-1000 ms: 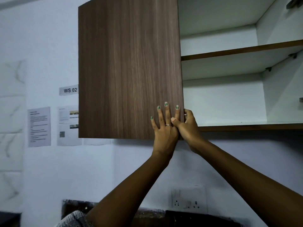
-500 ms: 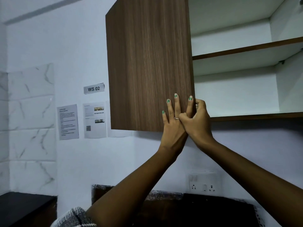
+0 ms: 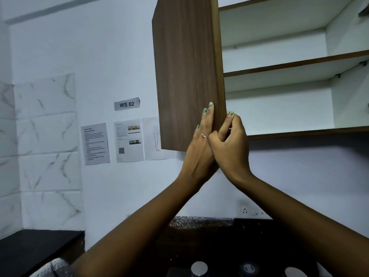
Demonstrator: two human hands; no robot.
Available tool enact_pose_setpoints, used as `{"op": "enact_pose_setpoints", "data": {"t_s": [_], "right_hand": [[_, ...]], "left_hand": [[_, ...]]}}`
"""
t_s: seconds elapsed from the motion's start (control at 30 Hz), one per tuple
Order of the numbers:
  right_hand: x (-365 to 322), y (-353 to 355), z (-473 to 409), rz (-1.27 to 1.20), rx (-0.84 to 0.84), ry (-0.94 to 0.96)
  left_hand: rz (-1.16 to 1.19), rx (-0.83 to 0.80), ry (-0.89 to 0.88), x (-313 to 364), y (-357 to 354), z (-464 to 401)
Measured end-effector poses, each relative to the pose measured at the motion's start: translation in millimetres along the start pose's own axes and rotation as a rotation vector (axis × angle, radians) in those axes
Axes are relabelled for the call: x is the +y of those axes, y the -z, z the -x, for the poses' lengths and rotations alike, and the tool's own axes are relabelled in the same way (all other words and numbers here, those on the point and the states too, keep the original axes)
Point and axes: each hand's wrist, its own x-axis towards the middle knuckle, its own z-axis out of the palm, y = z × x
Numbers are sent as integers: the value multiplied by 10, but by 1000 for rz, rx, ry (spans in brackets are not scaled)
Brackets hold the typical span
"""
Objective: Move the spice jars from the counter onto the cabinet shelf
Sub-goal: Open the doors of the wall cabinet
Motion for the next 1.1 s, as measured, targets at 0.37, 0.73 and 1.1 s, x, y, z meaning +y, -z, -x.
{"op": "enact_pose_setpoints", "data": {"t_s": [0.37, 0.73, 1.1], "right_hand": [[-683, -737, 555, -194, -227, -63], [-947, -1610, 887, -327, -558, -80], [-834, -2058, 1191, -53, -673, 71]], "left_hand": [[-525, 8, -194, -517, 1115, 413], [-653, -40, 42, -919, 2019, 902], [-1082, -105, -22, -1168, 2335, 1115]]}}
